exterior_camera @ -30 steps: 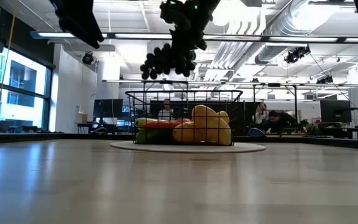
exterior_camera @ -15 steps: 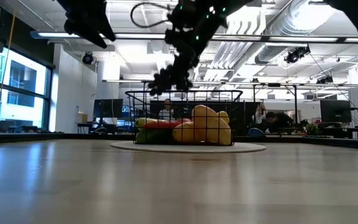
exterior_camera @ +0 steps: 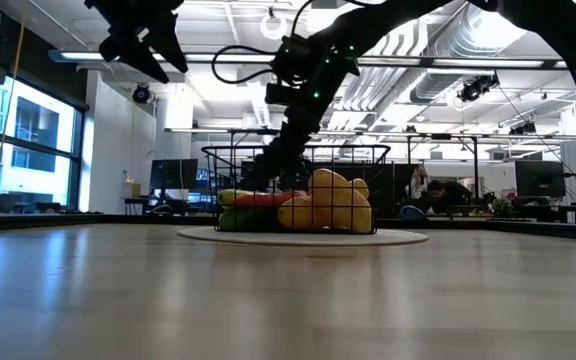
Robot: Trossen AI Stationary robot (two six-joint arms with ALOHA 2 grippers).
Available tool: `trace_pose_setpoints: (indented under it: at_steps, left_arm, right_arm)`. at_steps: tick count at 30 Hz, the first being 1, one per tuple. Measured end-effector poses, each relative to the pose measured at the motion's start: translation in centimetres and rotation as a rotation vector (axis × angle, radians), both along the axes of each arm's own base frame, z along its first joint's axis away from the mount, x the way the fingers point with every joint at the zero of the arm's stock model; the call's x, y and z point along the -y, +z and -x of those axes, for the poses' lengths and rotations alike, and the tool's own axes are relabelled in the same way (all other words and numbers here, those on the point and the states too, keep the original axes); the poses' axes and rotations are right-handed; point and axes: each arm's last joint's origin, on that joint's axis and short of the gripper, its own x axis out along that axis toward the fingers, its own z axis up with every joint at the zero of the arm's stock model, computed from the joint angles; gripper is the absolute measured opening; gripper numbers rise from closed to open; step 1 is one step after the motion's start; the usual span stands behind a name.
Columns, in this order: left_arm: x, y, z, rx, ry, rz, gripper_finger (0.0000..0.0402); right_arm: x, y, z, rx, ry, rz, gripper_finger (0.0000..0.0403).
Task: Build produce basket
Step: Put the grapes into the wire basket, then return to Home Position
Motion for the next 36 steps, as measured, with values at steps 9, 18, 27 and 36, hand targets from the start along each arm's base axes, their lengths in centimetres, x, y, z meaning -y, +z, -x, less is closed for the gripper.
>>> trace_pose_setpoints:
  at_steps: [9, 18, 27, 36]
  left_arm:
    - [0.0, 0.0, 0.0, 0.006, -0.002, 0.01, 0.0294]
    - [0.3, 0.2, 0.2, 0.043, -0.062, 0.064, 0.0294]
    - [1.6, 1.4, 2.8, 0.175, -0.106, 0.081, 0.0294]
    - [3.1, -0.9, 5.6, 0.321, -0.162, 0.032, 0.0294]
  right_arm:
    - [0.3, -0.2, 0.2, -0.036, -0.02, 0.046, 0.0085]
    - [0.4, 1.8, 0.2, -0.022, -0.084, 0.033, 0.017]
    - [0.0, 5.2, 0.2, 0.062, -0.266, -0.095, 0.0173]
    - [-2.9, 7.7, -1.5, 0.201, -0.27, -0.192, 0.0174]
